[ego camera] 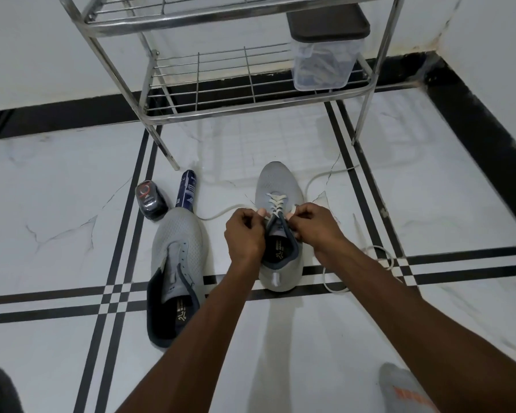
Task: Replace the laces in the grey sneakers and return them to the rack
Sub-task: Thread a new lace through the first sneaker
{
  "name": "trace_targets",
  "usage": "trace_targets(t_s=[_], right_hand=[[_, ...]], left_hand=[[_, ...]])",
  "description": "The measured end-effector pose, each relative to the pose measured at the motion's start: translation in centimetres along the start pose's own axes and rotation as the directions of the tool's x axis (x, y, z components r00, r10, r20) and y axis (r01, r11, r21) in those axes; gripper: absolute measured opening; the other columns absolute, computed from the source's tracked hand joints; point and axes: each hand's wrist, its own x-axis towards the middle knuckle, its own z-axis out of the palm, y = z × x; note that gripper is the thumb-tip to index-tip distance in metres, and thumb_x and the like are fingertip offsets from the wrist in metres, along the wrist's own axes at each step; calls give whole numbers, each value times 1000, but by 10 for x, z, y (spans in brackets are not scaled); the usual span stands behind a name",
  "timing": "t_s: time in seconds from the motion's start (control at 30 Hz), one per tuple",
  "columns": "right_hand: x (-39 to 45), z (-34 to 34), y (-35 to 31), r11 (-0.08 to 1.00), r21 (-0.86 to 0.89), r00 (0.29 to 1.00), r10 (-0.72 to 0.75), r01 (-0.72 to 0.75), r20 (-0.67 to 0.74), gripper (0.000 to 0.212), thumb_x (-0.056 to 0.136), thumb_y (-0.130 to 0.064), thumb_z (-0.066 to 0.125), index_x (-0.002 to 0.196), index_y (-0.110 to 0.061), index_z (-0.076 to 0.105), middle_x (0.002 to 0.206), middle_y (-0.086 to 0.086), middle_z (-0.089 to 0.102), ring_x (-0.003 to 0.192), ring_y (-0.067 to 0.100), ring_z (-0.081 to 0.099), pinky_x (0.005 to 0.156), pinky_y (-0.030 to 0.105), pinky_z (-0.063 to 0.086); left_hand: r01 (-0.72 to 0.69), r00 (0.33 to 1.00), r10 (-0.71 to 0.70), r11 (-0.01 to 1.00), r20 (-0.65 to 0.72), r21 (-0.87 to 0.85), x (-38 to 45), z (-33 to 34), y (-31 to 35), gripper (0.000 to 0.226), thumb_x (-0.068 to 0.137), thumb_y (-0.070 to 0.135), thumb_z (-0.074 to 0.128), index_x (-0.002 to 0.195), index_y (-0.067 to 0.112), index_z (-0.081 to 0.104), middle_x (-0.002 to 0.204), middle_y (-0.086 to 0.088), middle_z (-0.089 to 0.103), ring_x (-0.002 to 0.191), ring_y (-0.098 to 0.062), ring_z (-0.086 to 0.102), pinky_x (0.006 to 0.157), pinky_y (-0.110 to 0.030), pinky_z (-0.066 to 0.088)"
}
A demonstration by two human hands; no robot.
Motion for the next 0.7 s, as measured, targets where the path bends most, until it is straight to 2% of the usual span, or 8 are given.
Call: trace_targets(t_s=[0.1,0.17,0.27,0.4,0.47,0.53,0.63,0.7], right_hand=[[-4,0,-1,999,43,999,22,-23,24,8,91,-12,71,95,-6,68,80,7,67,56,14,54,55,27,46],[-7,-4,-8,996,91,999,1,-6,55,8,92,-17,71,96,-10,71,84,1,72,71,14,62,62,28,46],[-8,-12,-24,976,217,996,-37,20,76,13,97,-23,66,103,-14,72,99,-3,78,95,11,68,75,29,47],[-2,-19,-50,941,333,996,-81,63,43,23,98,-27,66,116,-13,69,100,1,79,89,11,73,74,27,48],[-1,-14,-59,972,197,990,-134,125,35,22,97,-24,68,115,-14,72,94,2,78,76,9,70,64,19,48],[-2,-9,-67,978,-45,967,-196,205,162,19,97,-18,66,113,-14,74,90,2,78,68,8,65,57,13,46],[-8,-7,-81,899,-272,842,-167,344,513,14,100,-18,61,104,-17,74,95,0,76,75,7,66,62,13,47],[-12,-9,-89,853,-315,790,-166,415,590,18,97,-35,66,91,-21,74,97,0,75,80,8,66,71,19,51]], left_hand=[[22,998,-19,998,57,-54,2,-1,3,23,99,32,64,87,13,65,89,-3,77,88,-23,74,91,-50,58],[53,994,-41,991,100,-123,7,-4,8,22,100,30,63,86,13,66,87,-1,78,86,-23,73,91,-51,59],[4,993,16,985,115,-172,9,-13,26,19,102,26,63,88,17,70,87,2,77,83,-13,69,85,-38,58],[-150,974,176,973,143,-173,13,-28,51,18,102,27,63,96,15,75,92,0,77,81,-3,69,70,-17,54],[-246,947,271,957,173,-154,18,-34,64,22,102,26,63,102,9,76,95,-2,77,84,-5,70,70,-18,55],[-351,906,369,929,206,-117,23,-37,73,21,101,28,65,102,11,78,95,0,77,88,-9,70,73,-22,56],[-437,861,432,898,267,-43,29,-38,80,20,100,29,66,102,16,81,96,4,77,92,-7,69,76,-20,54],[-418,851,409,907,329,-45,32,-38,79,25,103,31,61,104,15,79,96,2,78,91,-7,71,72,-17,53]])
